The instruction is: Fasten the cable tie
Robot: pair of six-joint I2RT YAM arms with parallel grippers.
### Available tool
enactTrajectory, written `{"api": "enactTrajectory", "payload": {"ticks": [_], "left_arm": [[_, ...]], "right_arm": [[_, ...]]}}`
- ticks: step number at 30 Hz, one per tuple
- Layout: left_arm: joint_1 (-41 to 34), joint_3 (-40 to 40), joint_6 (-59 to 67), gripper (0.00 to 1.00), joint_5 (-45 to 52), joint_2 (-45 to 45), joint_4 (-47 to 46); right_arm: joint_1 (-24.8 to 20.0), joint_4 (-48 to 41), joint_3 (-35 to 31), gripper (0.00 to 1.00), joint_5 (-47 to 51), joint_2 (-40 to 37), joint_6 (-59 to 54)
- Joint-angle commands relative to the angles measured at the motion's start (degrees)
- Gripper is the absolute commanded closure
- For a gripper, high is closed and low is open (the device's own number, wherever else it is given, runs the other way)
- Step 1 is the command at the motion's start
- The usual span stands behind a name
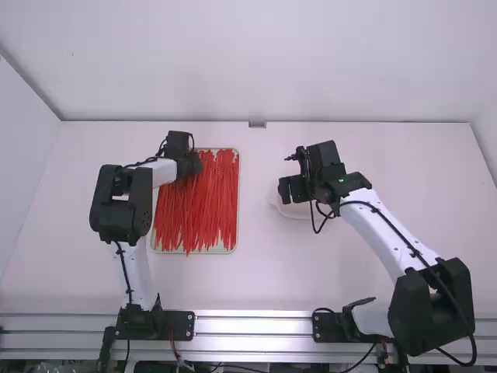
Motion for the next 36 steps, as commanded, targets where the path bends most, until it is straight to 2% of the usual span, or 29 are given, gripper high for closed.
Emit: {"api": "enactTrajectory", "payload": {"ticks": [1, 29, 36], "left_arm": [[-0.31, 0.76, -0.20, 0.79, -0.42, 0.00, -0.33], [-0.39, 0.74, -0.24, 0.80, -1.86, -2.49, 0.13], [-0.37, 0.74, -0.20, 0.77, -1.97, -2.49, 0.33]], "right_arm": [[0.07, -0.04, 1.81, 0.02, 0.02, 0.55, -0.04], [0.07, 0.42, 1.81, 0.02, 0.04, 0.55, -0.04], [0.07, 0.59, 1.81, 0.02, 0.04, 0.55, -0.04]]}}
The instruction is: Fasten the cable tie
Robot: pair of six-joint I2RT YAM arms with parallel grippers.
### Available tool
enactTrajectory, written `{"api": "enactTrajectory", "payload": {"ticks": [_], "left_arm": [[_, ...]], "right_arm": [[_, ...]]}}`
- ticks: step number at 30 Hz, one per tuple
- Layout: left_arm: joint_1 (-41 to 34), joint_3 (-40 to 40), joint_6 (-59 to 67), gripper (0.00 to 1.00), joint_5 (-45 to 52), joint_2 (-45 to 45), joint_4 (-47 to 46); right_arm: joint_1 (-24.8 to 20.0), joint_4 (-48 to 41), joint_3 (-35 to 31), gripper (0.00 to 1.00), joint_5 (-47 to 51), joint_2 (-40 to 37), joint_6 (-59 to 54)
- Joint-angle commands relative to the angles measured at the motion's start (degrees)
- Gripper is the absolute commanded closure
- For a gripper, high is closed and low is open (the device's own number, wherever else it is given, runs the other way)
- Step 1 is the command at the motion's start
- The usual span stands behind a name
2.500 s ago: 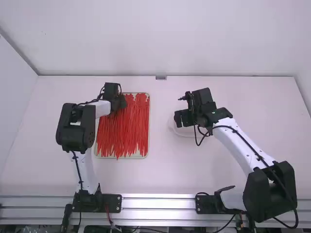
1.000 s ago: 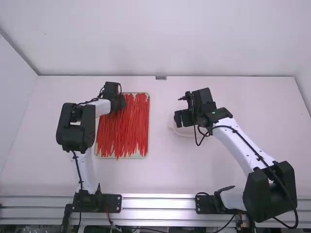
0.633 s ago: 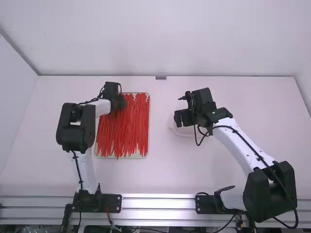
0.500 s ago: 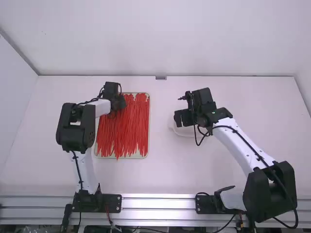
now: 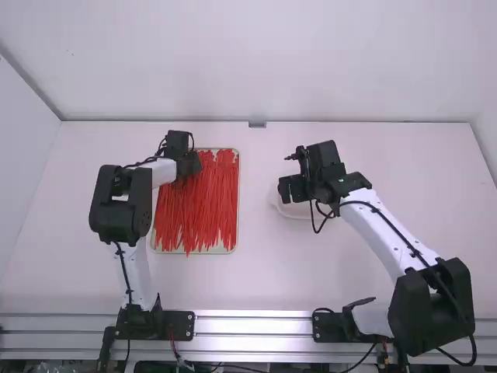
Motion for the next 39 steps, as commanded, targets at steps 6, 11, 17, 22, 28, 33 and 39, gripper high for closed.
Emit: {"api": "enactTrajectory", "payload": {"ticks": [6, 11, 17, 22, 28, 33, 39], "left_arm": [[-0.31, 0.74, -0.22, 0.79, -2.10, -2.14, -0.02], [-0.35, 0.74, -0.22, 0.83, -2.12, -2.14, -0.04], [-0.35, 0.74, -0.22, 0.89, -2.12, -2.14, 0.20], [-0.35, 0.74, -0.20, 0.92, -2.10, -2.14, 0.20], [-0.37, 0.74, -0.37, 0.94, -2.08, -3.65, 0.20], [-0.37, 0.74, -0.35, 0.96, -2.12, -6.29, 0.04], [0.31, 0.76, 0.02, 0.99, -2.82, -11.69, -1.14]], "right_arm": [[0.07, 0.11, 1.81, 0.02, 0.04, 0.57, -0.04], [0.07, 0.13, 1.81, 0.02, 0.04, 0.57, -0.04], [0.07, 0.13, 1.81, 0.02, 0.04, 0.57, -0.02], [0.09, 0.13, 1.81, 0.02, 0.02, 0.57, -0.04], [0.07, 0.13, 1.81, 0.02, 0.04, 0.57, -0.02], [0.07, 0.11, 1.81, 0.01, 0.04, 0.57, -0.02], [0.07, 0.11, 1.81, 0.02, 0.04, 0.57, -0.02]]}}
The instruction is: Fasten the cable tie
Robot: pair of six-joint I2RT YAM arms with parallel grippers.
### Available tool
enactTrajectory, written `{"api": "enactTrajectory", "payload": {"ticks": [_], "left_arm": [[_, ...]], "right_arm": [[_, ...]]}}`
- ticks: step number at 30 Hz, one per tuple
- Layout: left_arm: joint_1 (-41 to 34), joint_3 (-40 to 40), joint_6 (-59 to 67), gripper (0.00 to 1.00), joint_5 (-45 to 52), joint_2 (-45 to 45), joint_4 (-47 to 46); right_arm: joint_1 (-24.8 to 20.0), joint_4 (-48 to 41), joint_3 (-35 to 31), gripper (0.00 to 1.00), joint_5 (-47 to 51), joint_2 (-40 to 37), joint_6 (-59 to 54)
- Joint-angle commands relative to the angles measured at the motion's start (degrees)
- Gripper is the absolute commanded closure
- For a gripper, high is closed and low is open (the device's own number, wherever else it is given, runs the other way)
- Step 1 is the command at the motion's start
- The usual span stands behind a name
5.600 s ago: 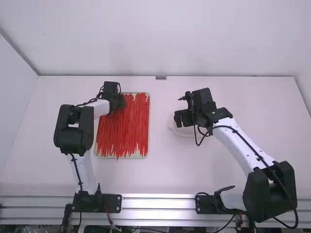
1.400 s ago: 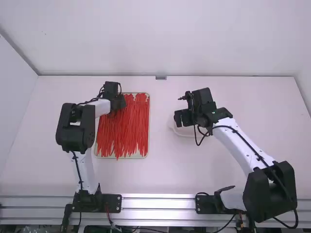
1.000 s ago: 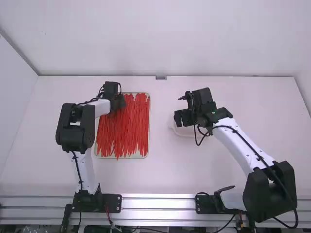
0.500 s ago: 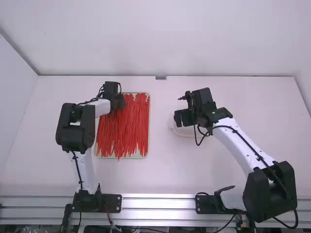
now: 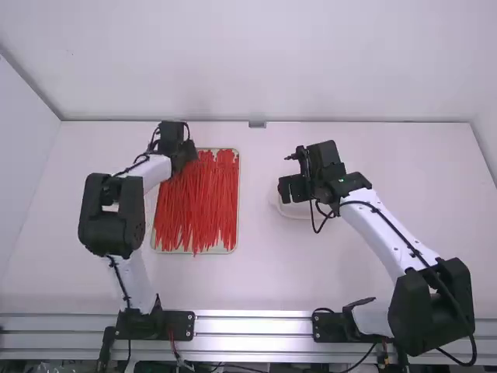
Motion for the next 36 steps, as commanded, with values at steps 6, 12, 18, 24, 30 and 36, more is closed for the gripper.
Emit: {"api": "enactTrajectory", "payload": {"ticks": [6, 12, 18, 24, 30, 36], "left_arm": [[1.27, 0.79, -0.02, 0.99, -1.77, -10.27, -2.51], [1.38, 0.79, 0.00, 0.99, -2.01, -17.14, -4.87], [1.05, 0.76, -0.48, 0.99, -1.99, -24.48, -8.98], [0.61, 0.74, -1.49, 0.98, -2.03, -34.10, -15.15], [-1.11, -1.05, 0.07, 0.99, -2.10, -42.99, -18.69], [-2.91, -11.65, -0.44, 0.99, -1.97, -54.51, -14.12]], "right_arm": [[0.07, 0.09, 1.81, 0.02, 0.02, 0.57, -0.02], [0.07, 0.28, 1.81, 0.02, 0.02, 0.57, 0.02], [0.07, 0.66, 1.81, 0.02, -2.43, 0.57, 0.02], [0.07, 4.98, 1.81, 0.02, -18.34, 0.66, -3.28], [0.07, 6.43, 1.81, 0.02, -26.91, 0.66, -7.76], [0.07, 6.62, 1.81, 0.02, -27.63, 0.66, -7.78]]}}
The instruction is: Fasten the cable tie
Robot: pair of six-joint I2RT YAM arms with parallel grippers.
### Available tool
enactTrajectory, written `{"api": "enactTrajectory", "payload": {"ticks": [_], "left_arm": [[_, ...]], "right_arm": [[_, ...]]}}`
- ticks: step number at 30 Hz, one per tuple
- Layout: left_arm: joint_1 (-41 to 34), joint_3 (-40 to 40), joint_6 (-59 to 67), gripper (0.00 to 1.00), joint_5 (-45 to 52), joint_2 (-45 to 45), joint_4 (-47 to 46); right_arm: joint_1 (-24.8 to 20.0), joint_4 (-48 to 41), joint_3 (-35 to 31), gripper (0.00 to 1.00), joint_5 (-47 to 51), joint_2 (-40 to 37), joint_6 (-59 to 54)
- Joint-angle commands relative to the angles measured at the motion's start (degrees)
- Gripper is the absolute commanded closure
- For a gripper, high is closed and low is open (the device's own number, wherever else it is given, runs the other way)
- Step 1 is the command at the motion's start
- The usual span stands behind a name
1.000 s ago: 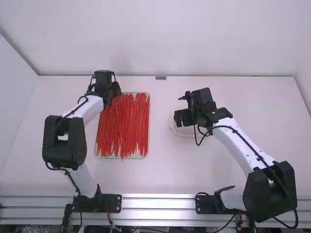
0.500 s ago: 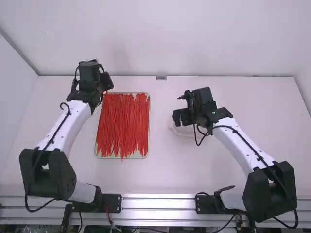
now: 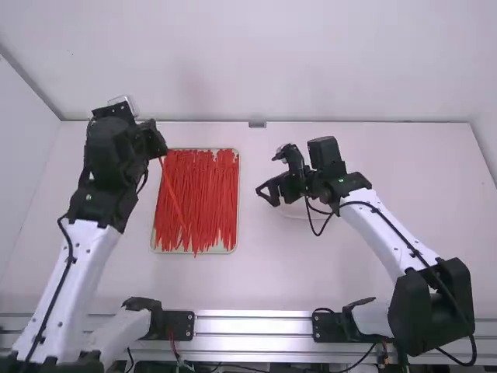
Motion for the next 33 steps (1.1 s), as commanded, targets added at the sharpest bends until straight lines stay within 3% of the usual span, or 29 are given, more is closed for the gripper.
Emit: {"api": "enactTrajectory", "payload": {"ticks": [1, 7, 12, 19, 22, 33], "left_arm": [[-0.81, -5.86, 0.15, 0.99, -0.39, -4.42, 1.73], [-3.69, -21.46, -3.04, 0.99, -0.39, -13.16, 15.76], [-5.70, -29.88, -6.03, 0.99, 0.26, -14.95, 27.54], [-6.88, -29.92, -7.32, 0.99, 9.62, -10.14, 33.81], [-8.13, -28.39, -8.92, 0.98, 10.58, -6.29, 35.93], [-12.37, -24.30, -10.34, 0.99, 10.14, 0.13, 43.98]], "right_arm": [[0.07, 0.15, 1.81, 0.02, -2.89, 0.63, -0.90], [0.07, 2.56, 1.81, 0.02, -13.31, 0.63, -2.73], [0.13, 6.32, 1.81, 0.02, -24.72, 0.63, -5.62], [0.98, 13.16, 1.81, 0.02, -30.16, 0.63, -5.53], [3.30, 17.77, 1.81, 0.02, -29.20, 0.63, -5.51], [11.87, 27.65, 1.81, 0.02, -8.50, 0.63, 6.78]]}}
